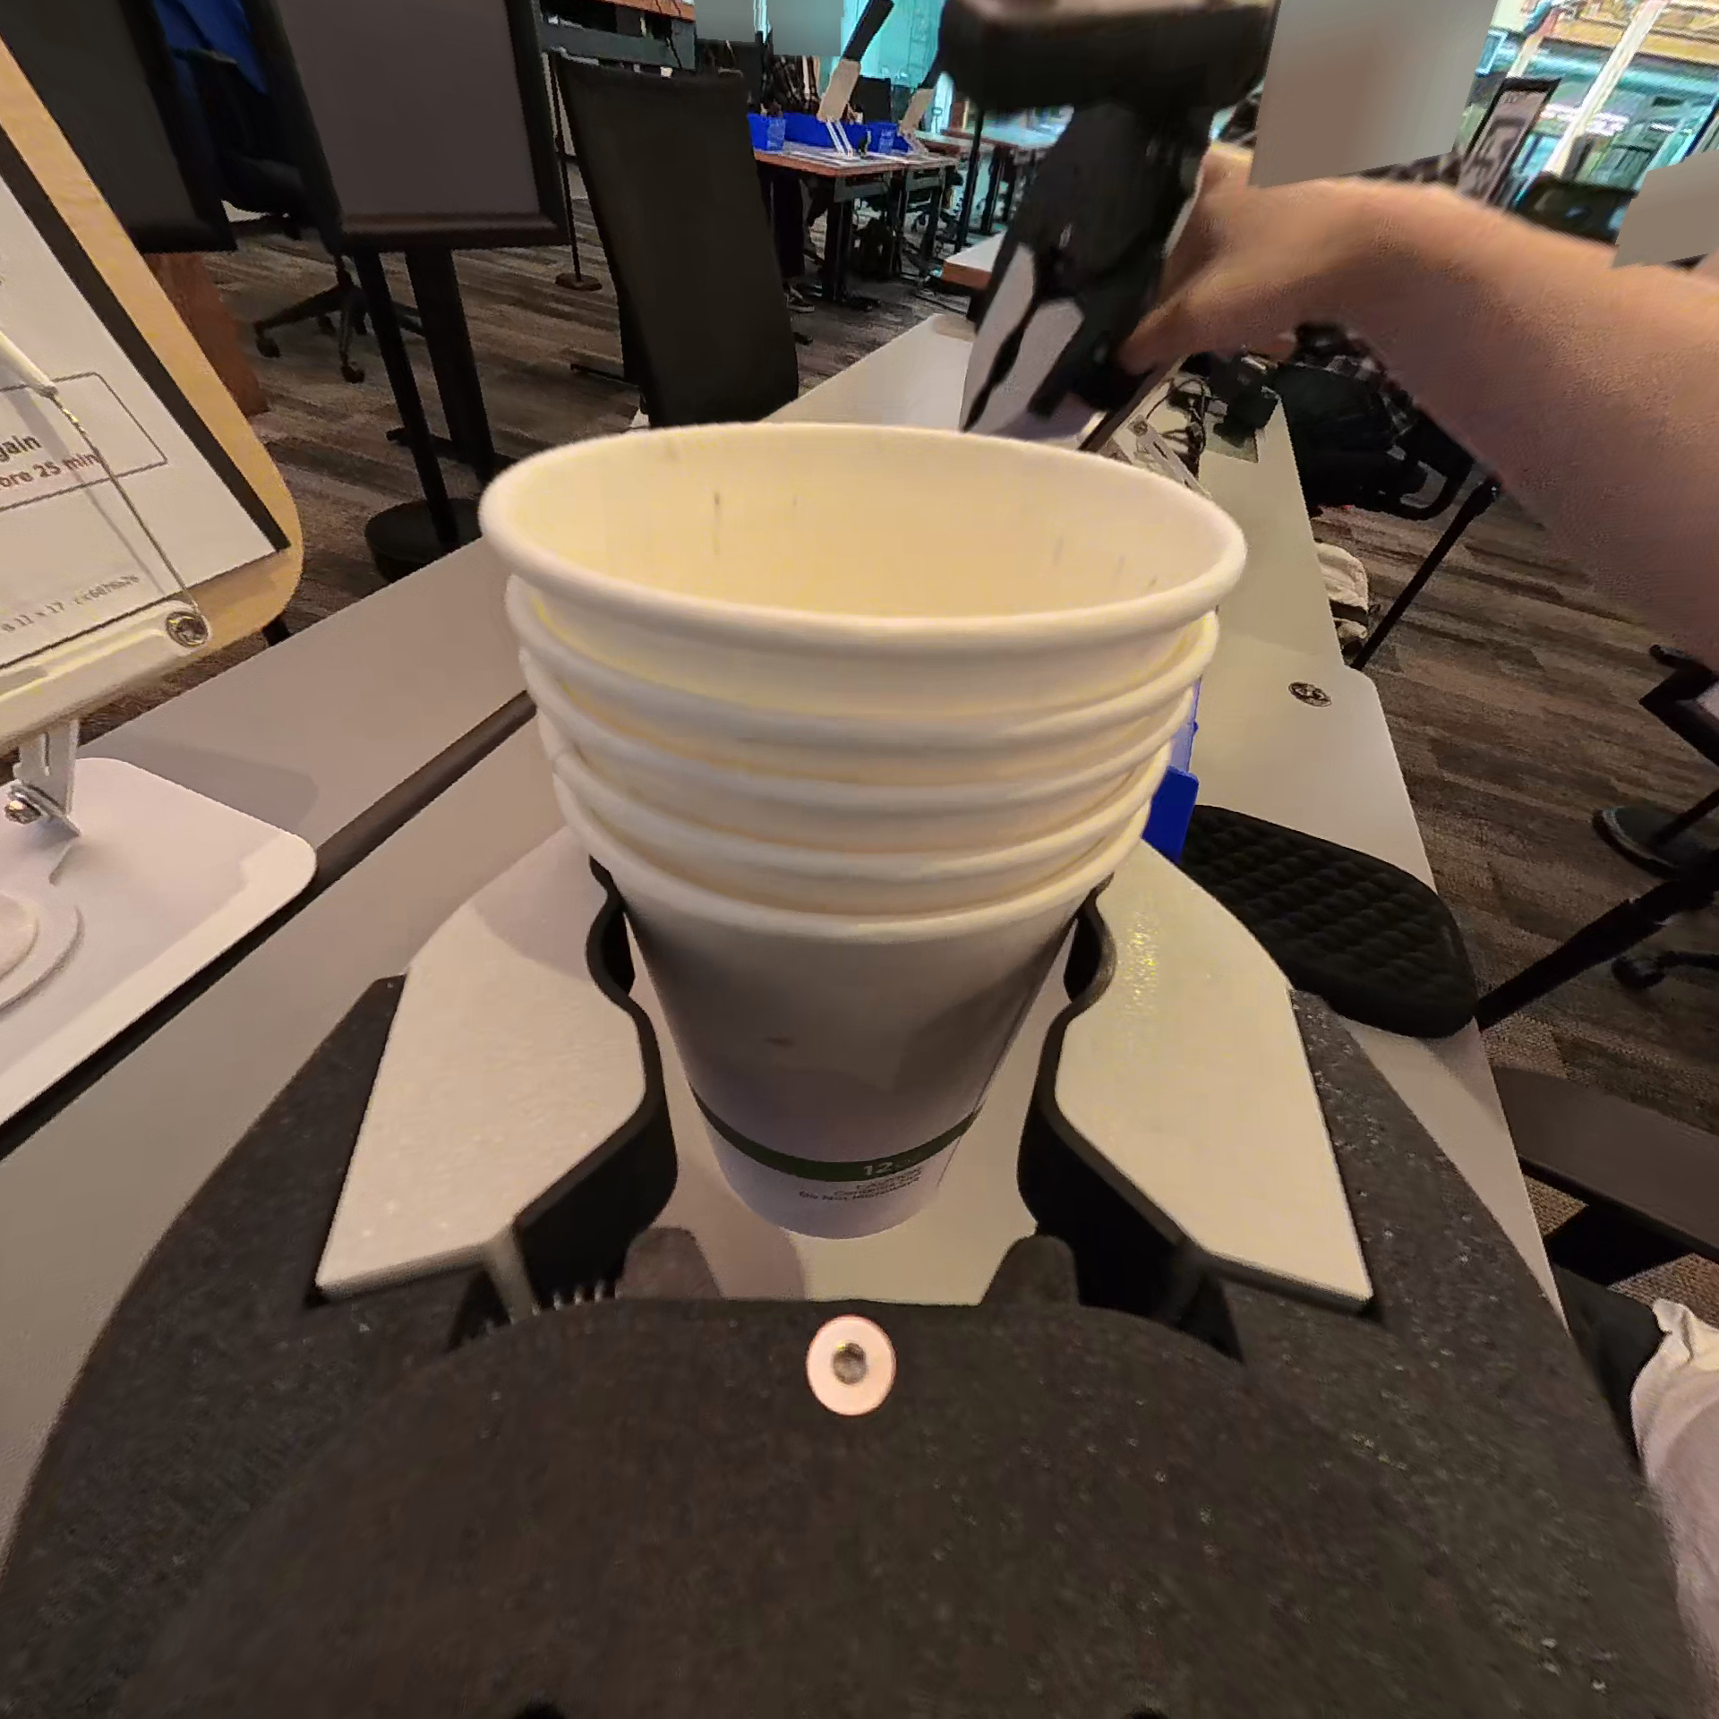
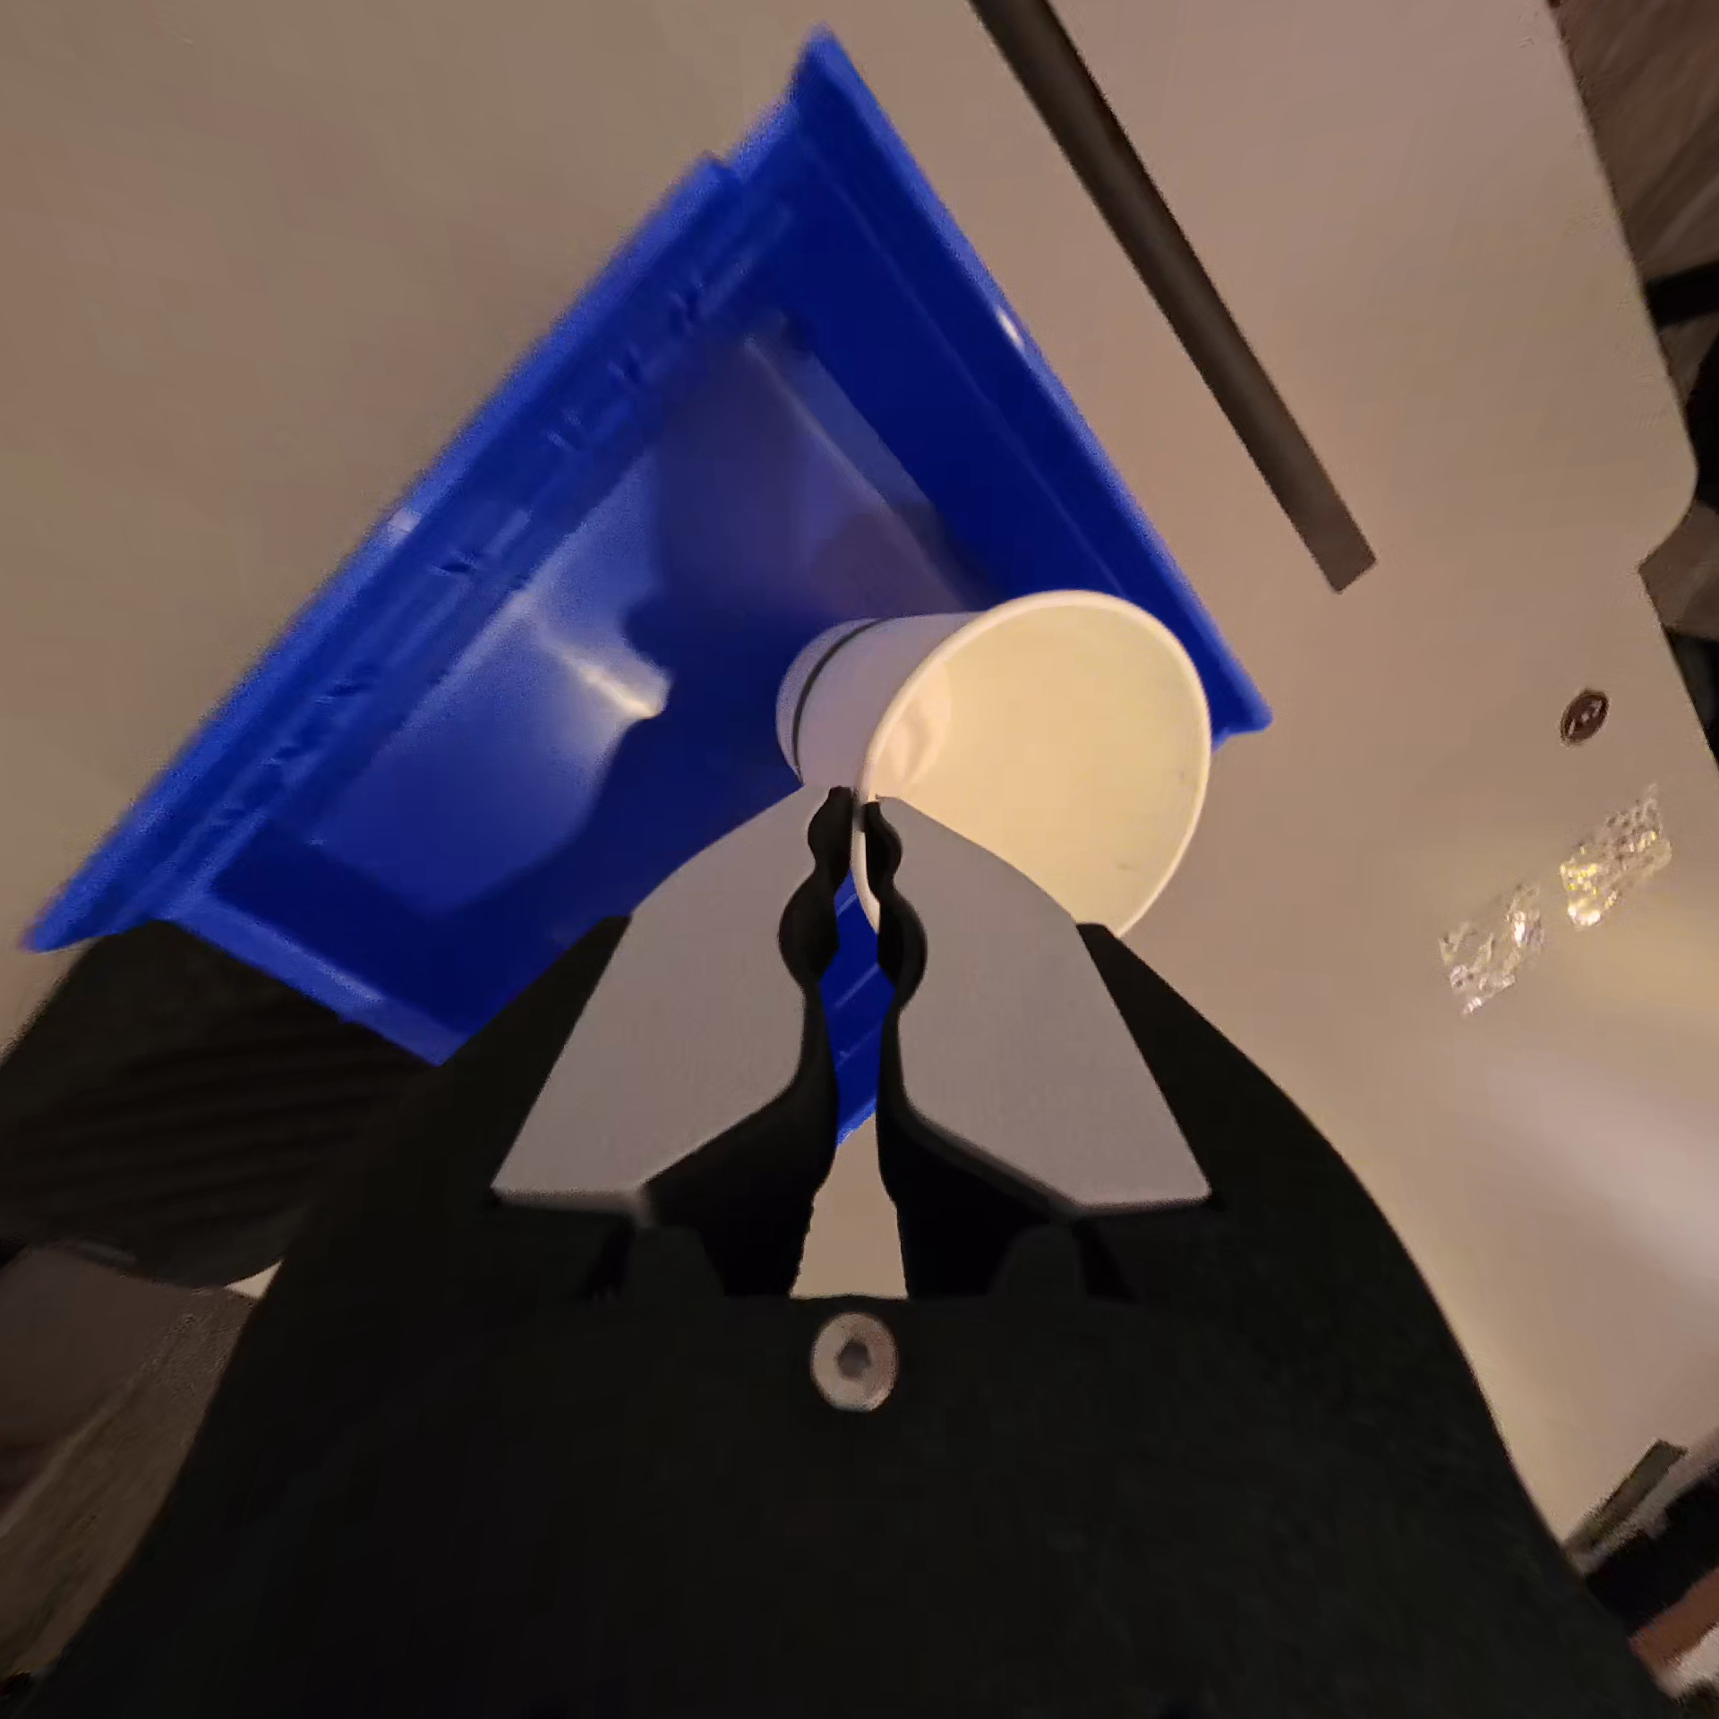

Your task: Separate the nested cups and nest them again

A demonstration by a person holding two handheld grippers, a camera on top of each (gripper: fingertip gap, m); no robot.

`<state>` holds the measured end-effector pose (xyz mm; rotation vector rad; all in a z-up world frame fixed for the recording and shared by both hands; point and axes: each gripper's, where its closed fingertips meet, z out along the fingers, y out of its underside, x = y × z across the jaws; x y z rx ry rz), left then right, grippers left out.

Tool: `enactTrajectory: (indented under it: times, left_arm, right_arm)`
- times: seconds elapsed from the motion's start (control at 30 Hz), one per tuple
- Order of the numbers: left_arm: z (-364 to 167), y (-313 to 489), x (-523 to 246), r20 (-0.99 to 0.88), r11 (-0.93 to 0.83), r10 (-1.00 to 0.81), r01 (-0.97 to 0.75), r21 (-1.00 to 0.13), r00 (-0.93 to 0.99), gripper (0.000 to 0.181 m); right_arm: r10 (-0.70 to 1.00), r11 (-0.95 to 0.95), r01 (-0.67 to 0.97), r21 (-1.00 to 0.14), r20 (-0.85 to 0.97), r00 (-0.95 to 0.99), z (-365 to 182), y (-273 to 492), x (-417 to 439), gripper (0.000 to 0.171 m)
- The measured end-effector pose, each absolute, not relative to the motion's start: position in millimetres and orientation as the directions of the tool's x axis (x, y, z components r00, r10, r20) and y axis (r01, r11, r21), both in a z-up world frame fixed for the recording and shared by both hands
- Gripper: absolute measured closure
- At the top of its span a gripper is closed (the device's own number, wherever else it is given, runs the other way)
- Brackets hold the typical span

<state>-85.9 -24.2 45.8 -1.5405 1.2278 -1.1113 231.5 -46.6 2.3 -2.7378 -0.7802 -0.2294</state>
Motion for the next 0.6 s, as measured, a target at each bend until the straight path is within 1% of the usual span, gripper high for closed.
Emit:
enactTrajectory:
  times: [0.1, 0.17, 0.6]
  left_arm:
    - [46.7, -22.8, -87.4, 0.128, -0.154, -0.984, -0.223, -0.963, 0.127, 0.089]
    - [46.5, -22.3, -87.6, 0.128, -0.154, -0.983, -0.224, -0.962, 0.129, 0.089]
    - [34.0, -21.9, -81.0, 0.117, -0.149, -0.984, -0.263, -0.953, 0.133, 0.088]
  right_arm:
    - [0.473, -0.827, 0.534, -0.178, 0.295, 0.831, -24.0, -45.9, 252.9, 0.168]
    - [0.472, -0.833, 0.531, -0.154, 0.302, 0.828, -35.6, -46.3, 258.9, 0.168]
    - [0.472, -0.825, 0.538, -0.173, 0.311, 0.825, -53.0, -31.8, 263.1, 0.168]
